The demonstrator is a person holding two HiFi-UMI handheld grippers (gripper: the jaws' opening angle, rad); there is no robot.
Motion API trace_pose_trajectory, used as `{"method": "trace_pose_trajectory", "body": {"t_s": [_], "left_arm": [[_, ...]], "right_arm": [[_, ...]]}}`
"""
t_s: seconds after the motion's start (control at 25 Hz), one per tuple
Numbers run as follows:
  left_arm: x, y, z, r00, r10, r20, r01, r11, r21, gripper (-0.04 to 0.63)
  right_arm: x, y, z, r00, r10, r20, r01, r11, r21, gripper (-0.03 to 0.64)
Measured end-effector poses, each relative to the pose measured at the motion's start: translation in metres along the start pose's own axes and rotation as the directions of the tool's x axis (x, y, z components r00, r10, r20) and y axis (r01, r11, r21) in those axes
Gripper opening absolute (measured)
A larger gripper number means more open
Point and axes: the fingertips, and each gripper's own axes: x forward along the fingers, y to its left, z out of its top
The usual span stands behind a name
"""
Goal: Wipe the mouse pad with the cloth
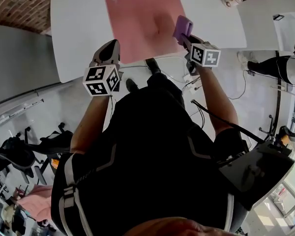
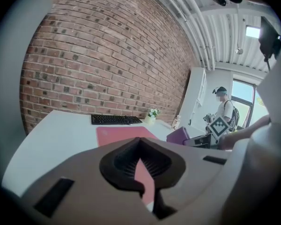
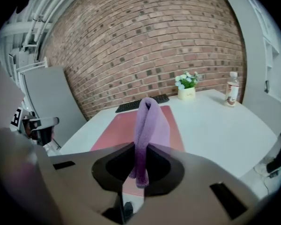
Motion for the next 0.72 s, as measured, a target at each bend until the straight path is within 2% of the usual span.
{"method": "trace_pose_trajectory", "body": {"t_s": [0.16, 0.32, 0.44, 0.52, 0.72], "left_arm": [[0.013, -0.004, 0.009, 1.000, 0.004, -0.003, -0.004, 1.000, 0.014, 0.002], [0.022, 0.006, 0.017, 0.999, 0.050, -0.009, -0.050, 0.999, 0.009, 0.002], [0.028, 0.005, 0.023, 0.998, 0.062, -0.010, -0.062, 0.998, 0.009, 0.002], [0.029, 0.005, 0.025, 0.998, 0.070, -0.012, -0.069, 0.998, 0.011, 0.002], [0.031, 0.009, 0.029, 0.994, 0.109, -0.008, -0.109, 0.994, 0.015, 0.002]], "right_arm": [[-0.007, -0.068, 0.003, 0.989, -0.144, -0.021, 0.143, 0.989, -0.036, 0.054], [-0.005, -0.109, 0.000, 0.974, -0.219, -0.060, 0.214, 0.974, -0.078, 0.054], [0.001, -0.130, -0.003, 0.953, -0.286, -0.095, 0.271, 0.952, -0.144, 0.054], [0.010, -0.135, -0.008, 0.946, -0.299, -0.123, 0.275, 0.944, -0.183, 0.054], [0.037, -0.124, -0.022, 0.951, -0.243, -0.189, 0.201, 0.956, -0.216, 0.054]]}}
